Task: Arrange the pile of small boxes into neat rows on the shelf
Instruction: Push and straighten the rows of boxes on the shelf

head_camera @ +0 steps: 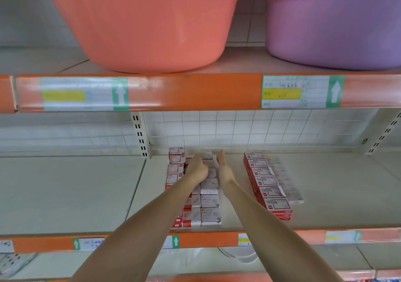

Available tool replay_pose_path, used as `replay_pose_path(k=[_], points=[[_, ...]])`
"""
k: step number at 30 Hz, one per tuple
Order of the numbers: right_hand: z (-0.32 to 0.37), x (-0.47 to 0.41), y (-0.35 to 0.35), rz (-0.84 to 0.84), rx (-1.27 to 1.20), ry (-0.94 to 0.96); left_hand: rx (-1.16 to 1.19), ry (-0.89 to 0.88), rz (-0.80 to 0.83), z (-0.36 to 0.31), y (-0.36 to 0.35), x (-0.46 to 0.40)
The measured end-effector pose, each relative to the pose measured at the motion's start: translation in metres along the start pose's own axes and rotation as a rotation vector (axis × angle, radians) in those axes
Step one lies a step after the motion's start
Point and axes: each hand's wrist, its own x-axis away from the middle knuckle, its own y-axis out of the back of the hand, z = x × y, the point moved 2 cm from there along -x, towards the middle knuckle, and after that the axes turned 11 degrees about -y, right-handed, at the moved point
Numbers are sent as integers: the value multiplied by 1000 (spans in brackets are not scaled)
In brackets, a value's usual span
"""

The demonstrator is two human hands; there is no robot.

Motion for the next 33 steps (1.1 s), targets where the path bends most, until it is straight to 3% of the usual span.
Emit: replay_pose_path(k=[11,16,26,33], points=[[-10,-11,-3,-99,15,73,-82,14,-24,-4,1,0],[-9,-12,-4,-64,-49,29,94,60,-87,-9,-2,2],[-17,-10,-15,70,-169,31,416,-25,-225,2,-25,9],[-15,-12,-13,4,-166,46,324,-72,-347,-3,-26,13]])
